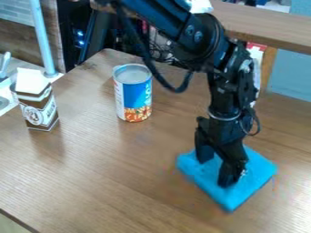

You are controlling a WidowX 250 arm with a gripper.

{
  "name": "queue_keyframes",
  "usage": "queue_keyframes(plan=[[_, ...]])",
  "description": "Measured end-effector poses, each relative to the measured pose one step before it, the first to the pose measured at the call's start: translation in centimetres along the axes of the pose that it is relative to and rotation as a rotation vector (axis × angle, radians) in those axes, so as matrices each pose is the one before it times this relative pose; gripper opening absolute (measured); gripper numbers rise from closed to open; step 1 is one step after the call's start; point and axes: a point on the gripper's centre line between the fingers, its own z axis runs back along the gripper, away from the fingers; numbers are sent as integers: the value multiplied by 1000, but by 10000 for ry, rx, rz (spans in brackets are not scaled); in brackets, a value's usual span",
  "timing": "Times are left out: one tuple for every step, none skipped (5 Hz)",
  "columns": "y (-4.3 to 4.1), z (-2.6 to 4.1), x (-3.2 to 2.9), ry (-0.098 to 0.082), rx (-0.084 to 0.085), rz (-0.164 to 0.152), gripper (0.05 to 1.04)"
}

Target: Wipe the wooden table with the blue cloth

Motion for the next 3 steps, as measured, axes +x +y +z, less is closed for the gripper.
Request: queue_keyframes(plan=[[1581,-102,2094,-121,101,-52,1009],[1619,-153,1772,-166,-38,2,1009],[1919,-382,1801,-354,-302,60,1009]])
